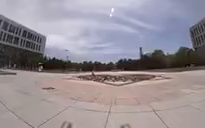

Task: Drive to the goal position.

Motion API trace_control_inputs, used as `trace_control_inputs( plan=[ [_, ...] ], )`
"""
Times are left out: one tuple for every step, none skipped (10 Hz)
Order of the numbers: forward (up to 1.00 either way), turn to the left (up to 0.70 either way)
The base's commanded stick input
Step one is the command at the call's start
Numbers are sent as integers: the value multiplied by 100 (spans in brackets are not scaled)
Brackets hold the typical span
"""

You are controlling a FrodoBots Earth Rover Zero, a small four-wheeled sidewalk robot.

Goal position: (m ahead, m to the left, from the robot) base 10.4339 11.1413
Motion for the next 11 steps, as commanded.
trace_control_inputs(
  plan=[
    [70,0],
    [70,0],
    [70,0],
    [70,0],
    [70,0],
    [70,0],
    [70,0],
    [70,0],
    [70,0],
    [70,0],
    [70,0]
  ],
)
